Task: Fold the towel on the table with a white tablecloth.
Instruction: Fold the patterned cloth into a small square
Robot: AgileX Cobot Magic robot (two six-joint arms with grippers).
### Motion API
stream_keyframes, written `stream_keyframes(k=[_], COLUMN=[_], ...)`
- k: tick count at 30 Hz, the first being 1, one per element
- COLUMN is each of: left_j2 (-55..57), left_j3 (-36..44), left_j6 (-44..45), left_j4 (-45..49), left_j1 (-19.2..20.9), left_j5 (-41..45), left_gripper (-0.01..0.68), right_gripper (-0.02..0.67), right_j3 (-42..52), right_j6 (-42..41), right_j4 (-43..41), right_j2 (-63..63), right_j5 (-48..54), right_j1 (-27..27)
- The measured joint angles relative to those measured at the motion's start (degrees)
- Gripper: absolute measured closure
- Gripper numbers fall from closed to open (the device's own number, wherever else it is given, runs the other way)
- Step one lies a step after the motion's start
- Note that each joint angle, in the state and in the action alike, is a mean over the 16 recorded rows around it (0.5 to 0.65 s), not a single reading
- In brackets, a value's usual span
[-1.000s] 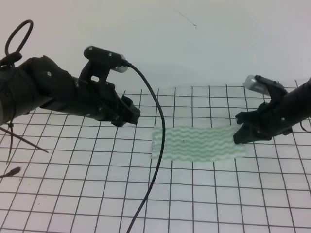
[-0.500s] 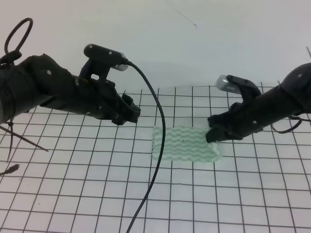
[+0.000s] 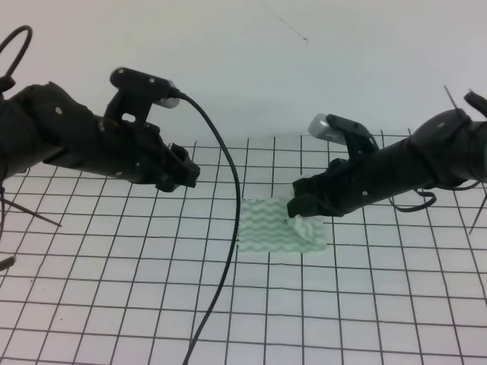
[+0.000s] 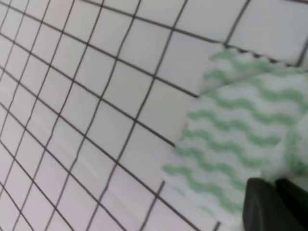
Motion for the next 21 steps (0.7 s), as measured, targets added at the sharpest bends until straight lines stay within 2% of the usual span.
stream_keyframes(k=[13,16,21], left_j2=[0.0,0.0,0.0], left_j3=[0.0,0.0,0.0], left_j6=[-1.1,-1.1,-1.1], left_j4=[0.1,0.1,0.1], left_j1=[2.0,2.0,2.0], left_j5=[2.0,2.3,2.5], left_gripper=[0.344,0.344,0.345], right_gripper=[0.637,0.598,0.48], right_j3=[-6.5,-7.8,-9.2], right_j6=[-0.1,0.1,-2.1], right_j4=[1.5,1.7,4.2], right_j2=[5.6,6.8,8.2], right_j5=[2.2,3.4,5.7], right_j1=[3.7,4.0,4.0])
